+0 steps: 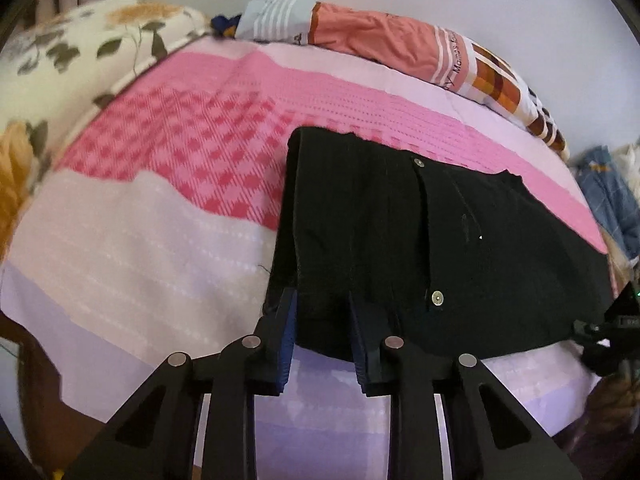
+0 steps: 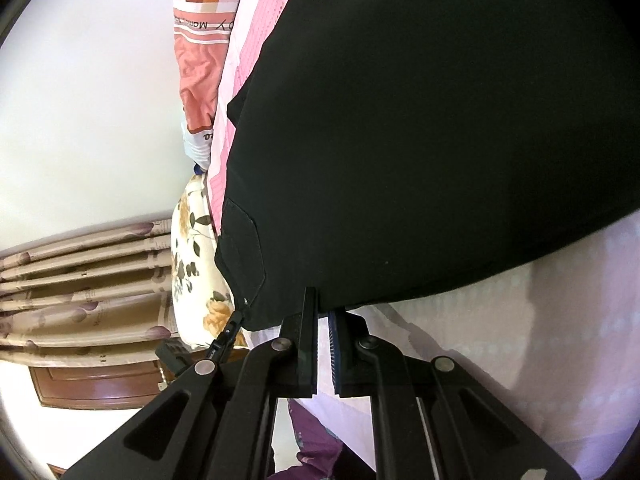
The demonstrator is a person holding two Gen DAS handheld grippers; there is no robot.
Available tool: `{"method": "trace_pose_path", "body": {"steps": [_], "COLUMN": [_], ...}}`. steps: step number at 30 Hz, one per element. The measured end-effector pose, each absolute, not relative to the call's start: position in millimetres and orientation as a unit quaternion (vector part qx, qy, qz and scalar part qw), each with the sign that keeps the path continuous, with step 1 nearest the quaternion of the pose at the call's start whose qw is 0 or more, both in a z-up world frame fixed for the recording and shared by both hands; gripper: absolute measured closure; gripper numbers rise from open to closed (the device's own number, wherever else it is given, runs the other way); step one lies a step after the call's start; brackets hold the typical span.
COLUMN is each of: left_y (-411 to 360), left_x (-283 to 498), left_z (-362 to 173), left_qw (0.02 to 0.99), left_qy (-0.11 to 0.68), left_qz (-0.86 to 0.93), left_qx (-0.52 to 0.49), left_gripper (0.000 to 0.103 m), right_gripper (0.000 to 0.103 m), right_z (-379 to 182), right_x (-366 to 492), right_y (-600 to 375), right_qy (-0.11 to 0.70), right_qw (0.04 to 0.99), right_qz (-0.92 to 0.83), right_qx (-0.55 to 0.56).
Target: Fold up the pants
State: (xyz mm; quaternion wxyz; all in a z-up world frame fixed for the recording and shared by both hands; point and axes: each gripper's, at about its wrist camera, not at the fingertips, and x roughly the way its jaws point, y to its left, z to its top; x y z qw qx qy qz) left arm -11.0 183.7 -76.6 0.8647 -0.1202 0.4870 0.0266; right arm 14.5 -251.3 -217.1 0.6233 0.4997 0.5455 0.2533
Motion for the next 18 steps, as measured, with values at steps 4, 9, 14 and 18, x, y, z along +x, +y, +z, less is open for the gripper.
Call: {"method": "trace_pose_path", "body": {"steps": [4, 9, 14, 18], "left_y": [201, 225, 227, 216], "left_x": [-11, -22, -30, -25], "left_z": [-82, -84, -89, -92], "left_qw": [0.856, 0.833, 0.816, 0.811], "left_qy": [0.488, 0.492, 0.508, 0.512], "left_qz": [0.017, 0.004, 0.006, -0.016], "left_qx": [-0.169, -0.251, -0.275, -0.282], "left_gripper": [0.082, 0.078, 0.065, 0.065], "right_gripper": [0.095, 0.095, 0.095, 0.095], "right_z": [-217, -221, -223, -223], "right_x": [15, 14, 14, 14], "right_y": [-252, -253, -253, -252], "right_qy": [0.545, 0.544, 0.545, 0.545], "right_qw": [0.62, 0.612, 0.608, 0.607], "right_qz": [0.255, 0.255, 0.254, 0.253], "right_qx": [0.504, 0.514, 0.519, 0.52]}}
